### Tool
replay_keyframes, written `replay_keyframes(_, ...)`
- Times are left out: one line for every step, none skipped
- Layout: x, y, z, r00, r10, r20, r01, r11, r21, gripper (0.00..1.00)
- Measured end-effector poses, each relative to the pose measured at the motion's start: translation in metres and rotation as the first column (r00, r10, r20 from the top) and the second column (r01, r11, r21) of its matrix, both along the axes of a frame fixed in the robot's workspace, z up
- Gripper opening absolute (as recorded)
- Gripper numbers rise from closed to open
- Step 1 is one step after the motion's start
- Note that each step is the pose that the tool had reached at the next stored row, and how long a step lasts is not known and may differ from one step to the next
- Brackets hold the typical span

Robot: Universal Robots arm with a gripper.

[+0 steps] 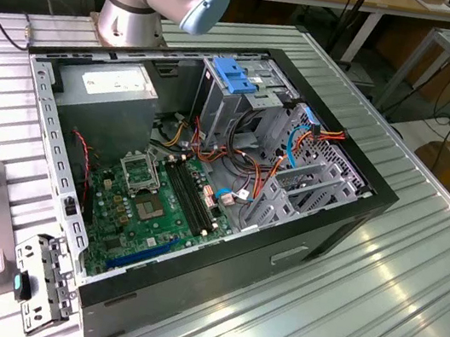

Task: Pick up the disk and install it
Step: 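Reach for the disk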

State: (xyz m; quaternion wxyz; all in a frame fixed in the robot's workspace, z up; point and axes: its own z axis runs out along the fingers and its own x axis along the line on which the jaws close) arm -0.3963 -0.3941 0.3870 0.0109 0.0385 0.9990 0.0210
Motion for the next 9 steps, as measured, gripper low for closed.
replay_keyframes(0.0, 0.0011, -0.0001, 1.0, 0.004, -0.0001, -0.004, 0.9999, -0.0125, 0.11)
replay_keyframes(0.0, 0.0015, -0.0001, 1.0, 0.005, -0.0002, -0.005, 0.9999, -0.0127, 0.11)
replay_keyframes(0.0, 0.0018, -0.0005, 1.0, 0.005, -0.0003, -0.005, 0.9999, -0.0125, 0.11)
replay_keyframes(-0.0007, 0.0019, -0.0007, 1.0, 0.006, -0.0008, -0.006, 0.9999, -0.0103, 0.11)
replay_keyframes(-0.0016, 0.002, -0.001, 1.0, 0.007, -0.0012, -0.007, 0.9999, -0.008, 0.11)
replay_keyframes(-0.0031, 0.002, -0.0016, 1.0, 0.007, -0.0019, -0.007, 1.0, -0.0046, 0.11)
replay_keyframes(-0.0044, 0.002, -0.002, 1.0, 0.007, -0.0026, -0.007, 1.0, -0.0027, 0.11)
replay_keyframes(-0.0063, 0.002, -0.0025, 1.0, 0.007, -0.0036, -0.007, 1.0, -0.0014, 0.11)
replay_keyframes(-0.009, 0.0021, -0.0029, 1.0, 0.008, -0.0044, -0.008, 1.0, -0.0015, 0.11)
